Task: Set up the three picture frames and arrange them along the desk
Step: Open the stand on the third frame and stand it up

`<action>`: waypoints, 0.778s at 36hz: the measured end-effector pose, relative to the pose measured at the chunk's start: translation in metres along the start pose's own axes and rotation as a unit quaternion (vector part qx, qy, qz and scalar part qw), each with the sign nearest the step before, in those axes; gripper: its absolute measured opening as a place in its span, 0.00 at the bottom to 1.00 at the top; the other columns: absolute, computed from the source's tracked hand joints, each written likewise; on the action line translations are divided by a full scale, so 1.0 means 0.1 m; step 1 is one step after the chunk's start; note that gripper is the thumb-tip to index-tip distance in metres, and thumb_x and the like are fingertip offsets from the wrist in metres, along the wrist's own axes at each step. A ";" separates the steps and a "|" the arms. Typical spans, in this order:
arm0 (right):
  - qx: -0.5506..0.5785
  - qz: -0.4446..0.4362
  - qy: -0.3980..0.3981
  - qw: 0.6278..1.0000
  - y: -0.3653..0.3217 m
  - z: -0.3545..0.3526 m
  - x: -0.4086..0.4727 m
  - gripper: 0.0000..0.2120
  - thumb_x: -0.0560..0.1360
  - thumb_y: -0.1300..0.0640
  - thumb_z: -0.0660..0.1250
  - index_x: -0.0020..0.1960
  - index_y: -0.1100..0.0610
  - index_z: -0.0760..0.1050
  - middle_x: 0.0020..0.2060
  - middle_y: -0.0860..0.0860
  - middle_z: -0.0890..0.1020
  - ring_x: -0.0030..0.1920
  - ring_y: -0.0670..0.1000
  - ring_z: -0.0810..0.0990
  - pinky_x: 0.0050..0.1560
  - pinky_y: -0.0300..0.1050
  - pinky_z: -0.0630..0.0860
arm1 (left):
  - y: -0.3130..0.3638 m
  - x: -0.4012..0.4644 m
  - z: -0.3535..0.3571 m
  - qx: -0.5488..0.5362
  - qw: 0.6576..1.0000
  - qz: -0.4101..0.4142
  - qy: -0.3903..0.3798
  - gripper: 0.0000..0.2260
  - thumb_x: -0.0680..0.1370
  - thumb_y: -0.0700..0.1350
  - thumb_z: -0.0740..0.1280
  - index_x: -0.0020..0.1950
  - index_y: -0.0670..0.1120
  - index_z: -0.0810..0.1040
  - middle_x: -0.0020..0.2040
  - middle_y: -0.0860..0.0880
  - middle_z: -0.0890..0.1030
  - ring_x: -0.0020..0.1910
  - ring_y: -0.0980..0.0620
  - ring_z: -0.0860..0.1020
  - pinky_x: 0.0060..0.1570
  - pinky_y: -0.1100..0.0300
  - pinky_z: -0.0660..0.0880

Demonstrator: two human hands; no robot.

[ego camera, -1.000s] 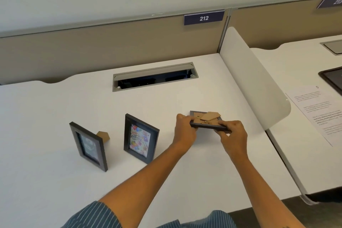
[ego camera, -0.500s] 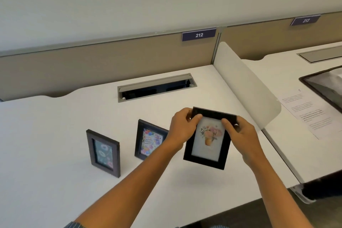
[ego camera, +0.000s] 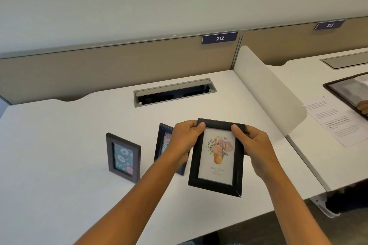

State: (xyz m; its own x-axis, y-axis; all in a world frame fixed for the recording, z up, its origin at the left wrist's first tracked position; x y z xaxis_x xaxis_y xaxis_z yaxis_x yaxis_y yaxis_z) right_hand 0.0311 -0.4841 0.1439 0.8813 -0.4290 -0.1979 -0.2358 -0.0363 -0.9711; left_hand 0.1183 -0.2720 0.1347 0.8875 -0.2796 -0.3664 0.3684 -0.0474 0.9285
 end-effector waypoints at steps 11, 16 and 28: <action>-0.022 0.003 -0.028 0.999 -0.05 0.25 -0.10 0.14 0.83 0.44 0.70 0.59 0.52 0.85 0.47 0.48 0.92 0.49 0.50 0.91 0.42 0.49 0.87 | 0.10 -0.15 -0.24 -0.001 0.999 0.037 0.004 0.09 0.83 0.50 0.69 0.60 0.50 0.83 0.48 0.54 0.89 0.48 0.57 0.87 0.41 0.66 0.81; -0.040 0.041 -0.054 0.997 -0.01 0.37 -0.18 0.24 0.78 0.34 0.67 0.54 0.54 0.86 0.45 0.47 0.92 0.46 0.51 0.91 0.42 0.48 0.84 | 0.15 -0.22 -0.30 -0.012 0.998 0.066 0.009 0.07 0.83 0.49 0.68 0.59 0.53 0.82 0.49 0.55 0.89 0.49 0.58 0.87 0.40 0.67 0.81; 0.021 0.094 -0.103 0.990 0.07 0.42 -0.40 0.33 0.74 0.23 0.63 0.58 0.48 0.89 0.54 0.51 0.91 0.55 0.54 0.90 0.55 0.53 0.81 | 0.26 -0.40 -0.19 -0.044 0.991 0.126 -0.029 0.08 0.84 0.46 0.67 0.58 0.57 0.83 0.54 0.55 0.89 0.55 0.58 0.86 0.47 0.67 0.81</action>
State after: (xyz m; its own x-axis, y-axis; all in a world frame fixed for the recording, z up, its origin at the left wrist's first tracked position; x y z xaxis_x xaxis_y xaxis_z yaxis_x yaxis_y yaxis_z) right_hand 0.0116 -0.4297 0.1397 0.8894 -0.2307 -0.3945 -0.3901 0.0667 -0.9184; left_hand 0.0979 -0.2435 0.1719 0.9380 -0.3263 -0.1172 0.1623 0.1144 0.9801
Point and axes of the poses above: each hand's wrist, its own x-axis towards the middle knuckle, its own z-axis out of the palm, y = z × x, the point moved 10 cm from there along x, towards the middle knuckle
